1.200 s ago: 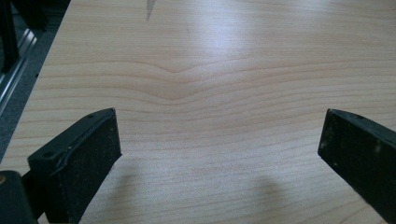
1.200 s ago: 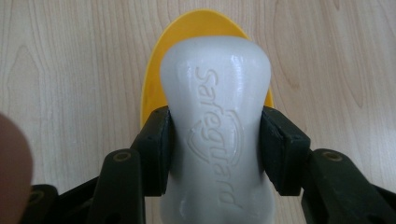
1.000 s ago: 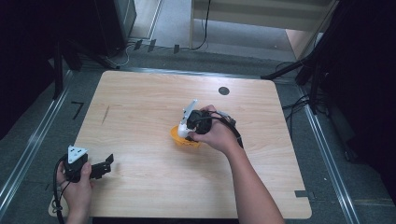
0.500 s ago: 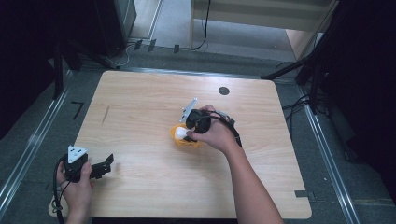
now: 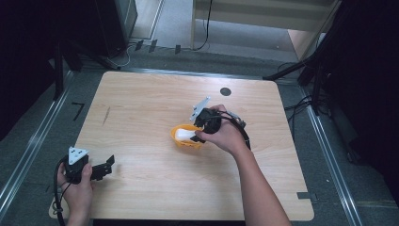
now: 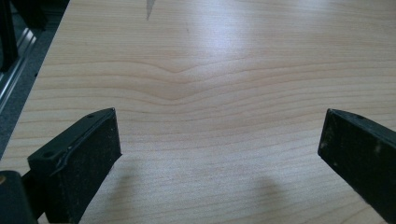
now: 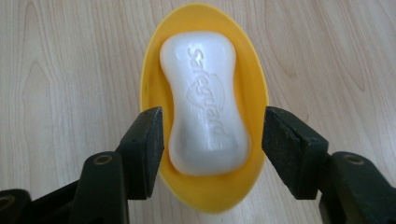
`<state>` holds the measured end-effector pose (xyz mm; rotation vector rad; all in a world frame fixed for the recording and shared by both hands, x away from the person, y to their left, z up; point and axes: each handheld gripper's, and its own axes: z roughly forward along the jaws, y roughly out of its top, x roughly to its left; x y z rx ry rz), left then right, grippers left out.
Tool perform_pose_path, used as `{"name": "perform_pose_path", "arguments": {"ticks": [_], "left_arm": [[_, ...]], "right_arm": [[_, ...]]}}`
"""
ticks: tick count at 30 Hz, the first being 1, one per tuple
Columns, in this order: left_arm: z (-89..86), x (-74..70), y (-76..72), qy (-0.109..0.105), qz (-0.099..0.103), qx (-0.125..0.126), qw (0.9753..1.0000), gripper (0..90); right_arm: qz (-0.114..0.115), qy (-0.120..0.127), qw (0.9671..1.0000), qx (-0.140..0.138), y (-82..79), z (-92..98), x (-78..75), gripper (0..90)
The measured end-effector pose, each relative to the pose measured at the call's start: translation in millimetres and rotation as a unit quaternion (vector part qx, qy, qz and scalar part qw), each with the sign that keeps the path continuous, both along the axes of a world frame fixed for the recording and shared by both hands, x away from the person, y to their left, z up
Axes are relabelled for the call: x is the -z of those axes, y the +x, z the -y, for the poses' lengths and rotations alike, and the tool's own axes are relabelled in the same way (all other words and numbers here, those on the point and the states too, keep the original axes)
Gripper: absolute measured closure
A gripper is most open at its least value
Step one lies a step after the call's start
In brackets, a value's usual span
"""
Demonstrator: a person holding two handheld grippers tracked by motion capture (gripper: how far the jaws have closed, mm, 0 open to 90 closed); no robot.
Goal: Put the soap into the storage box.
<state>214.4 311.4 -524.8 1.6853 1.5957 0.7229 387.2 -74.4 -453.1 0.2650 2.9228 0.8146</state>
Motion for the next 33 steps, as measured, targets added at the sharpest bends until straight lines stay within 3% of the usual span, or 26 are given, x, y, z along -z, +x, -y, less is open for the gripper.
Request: {"name": "perform_pose_path", "arguments": {"ticks": [11, 16, 17, 24, 29, 33], "left_arm": [[0.6, 0.2, 0.1, 0.002, 0.001, 0.000, 1.0000, 0.0], [0.7, 0.2, 0.1, 0.003, 0.001, 0.000, 1.0000, 0.0], [0.7, 0.2, 0.1, 0.003, 0.001, 0.000, 1.0000, 0.0], [1.1, 0.2, 0.1, 0.005, 0.001, 0.001, 1.0000, 0.0], [1.3, 0.2, 0.0, 0.007, 0.001, 0.001, 1.0000, 0.0], [1.3, 0.2, 0.0, 0.006, 0.001, 0.002, 1.0000, 0.0]], "right_arm": [[0.000, 0.011, 0.9998, 0.016, -5.3, 32.8, 0.0, 36.5], [-0.002, 0.023, 0.9992, 0.034, -10.4, 50.4, 2.3, 31.5], [0.008, 0.021, 0.9985, 0.049, -12.8, 56.7, 3.8, 24.7], [0.004, 0.015, 0.9970, 0.075, -20.1, 73.8, 8.0, 22.3], [-0.009, 0.025, 0.9940, 0.106, -26.8, 89.4, 13.3, 19.8], [-0.001, 0.027, 0.9911, 0.130, -30.3, 96.0, 16.1, 17.0]]}}
